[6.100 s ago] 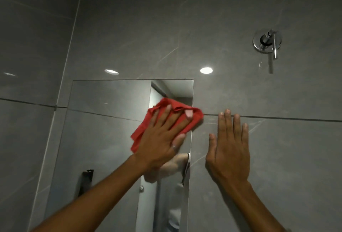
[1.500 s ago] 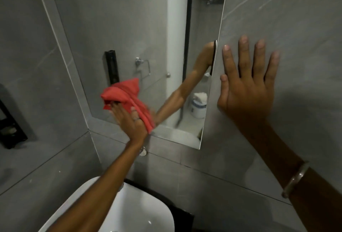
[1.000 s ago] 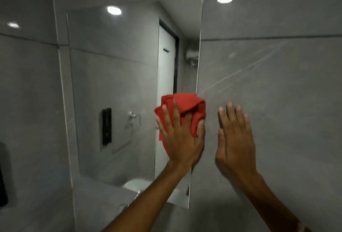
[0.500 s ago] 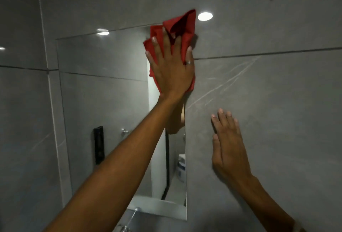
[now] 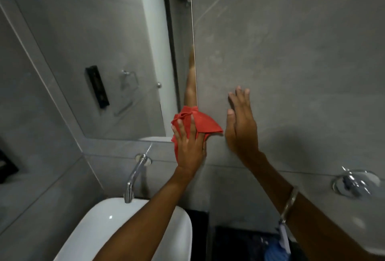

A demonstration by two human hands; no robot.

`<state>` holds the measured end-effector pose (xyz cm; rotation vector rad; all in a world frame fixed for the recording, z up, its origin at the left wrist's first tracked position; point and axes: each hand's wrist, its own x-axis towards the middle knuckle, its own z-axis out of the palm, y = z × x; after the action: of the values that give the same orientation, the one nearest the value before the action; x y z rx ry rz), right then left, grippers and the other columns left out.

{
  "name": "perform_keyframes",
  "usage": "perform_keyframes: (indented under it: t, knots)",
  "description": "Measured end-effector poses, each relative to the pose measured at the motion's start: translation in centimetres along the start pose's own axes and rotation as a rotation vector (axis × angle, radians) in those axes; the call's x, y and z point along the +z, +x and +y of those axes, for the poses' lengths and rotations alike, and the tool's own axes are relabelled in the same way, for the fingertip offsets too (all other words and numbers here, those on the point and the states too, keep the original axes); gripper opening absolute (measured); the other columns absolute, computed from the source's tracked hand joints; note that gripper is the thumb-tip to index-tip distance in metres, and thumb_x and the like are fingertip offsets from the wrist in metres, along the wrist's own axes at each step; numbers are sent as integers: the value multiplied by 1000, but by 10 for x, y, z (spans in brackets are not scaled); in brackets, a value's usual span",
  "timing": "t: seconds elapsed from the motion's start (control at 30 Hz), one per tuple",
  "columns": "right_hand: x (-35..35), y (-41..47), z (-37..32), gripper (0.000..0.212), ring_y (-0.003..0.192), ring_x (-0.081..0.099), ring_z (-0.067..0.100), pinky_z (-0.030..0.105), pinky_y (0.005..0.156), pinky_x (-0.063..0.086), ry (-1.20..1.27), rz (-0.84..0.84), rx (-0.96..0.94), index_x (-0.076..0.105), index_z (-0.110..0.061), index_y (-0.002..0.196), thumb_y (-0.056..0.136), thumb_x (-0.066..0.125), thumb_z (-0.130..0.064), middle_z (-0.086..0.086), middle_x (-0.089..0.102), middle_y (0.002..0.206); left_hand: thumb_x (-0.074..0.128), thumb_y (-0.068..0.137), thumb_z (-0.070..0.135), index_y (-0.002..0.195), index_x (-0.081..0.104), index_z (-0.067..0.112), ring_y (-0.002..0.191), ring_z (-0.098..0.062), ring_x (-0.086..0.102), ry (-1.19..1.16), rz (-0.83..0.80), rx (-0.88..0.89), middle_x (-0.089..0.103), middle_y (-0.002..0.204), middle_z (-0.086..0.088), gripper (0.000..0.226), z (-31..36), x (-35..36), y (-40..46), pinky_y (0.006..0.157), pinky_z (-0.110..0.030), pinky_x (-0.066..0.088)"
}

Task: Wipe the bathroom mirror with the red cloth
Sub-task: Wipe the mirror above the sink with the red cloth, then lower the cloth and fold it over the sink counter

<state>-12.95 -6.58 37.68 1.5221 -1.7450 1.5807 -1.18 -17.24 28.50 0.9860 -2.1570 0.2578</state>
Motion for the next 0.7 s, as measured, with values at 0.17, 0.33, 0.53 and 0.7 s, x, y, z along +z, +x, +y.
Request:
perform_keyframes:
  t: [0.17, 0.33, 0.53, 0.7]
  knots:
    - [4, -83, 13, 36, 142, 57, 33, 20, 121, 36, 146, -110, 364, 65, 5, 138, 105, 51, -4, 21, 65, 145, 63, 92, -6, 160, 29, 18, 150, -62, 13, -164, -139, -41, -3, 172, -14, 80, 13, -11, -43, 108, -77, 36]
    - [12, -149, 15, 23, 106, 64, 25, 29, 81, 52, 775, -288, 1152, 67, -9, 125, 108, 52, -15, 10, 72, 112, 43, 97, -8, 164, 19, 18, 158, -44, 13, -447, -490, -139, -11, 174, -11, 76, 35, -46, -63, 115, -55, 41]
    - [10, -198, 23, 27, 88, 81, 16, 31, 75, 64, 1155, -241, 1560, 74, -16, 116, 107, 52, -29, 1, 84, 96, 53, 96, 17, 163, 18, 25, 151, -22, 33, -768, -1083, -370, 35, 161, 1, 76, 61, -46, -107, 120, -37, 34]
    - [-5, -255, 69, 18, 102, 68, 29, 44, 102, 54, 890, -279, 1791, 71, -11, 115, 103, 58, -15, 11, 73, 113, 65, 93, 35, 140, 51, 20, 126, -32, 63, -1059, -951, -1134, 67, 134, -5, 51, 55, 2, -180, 99, -48, 56]
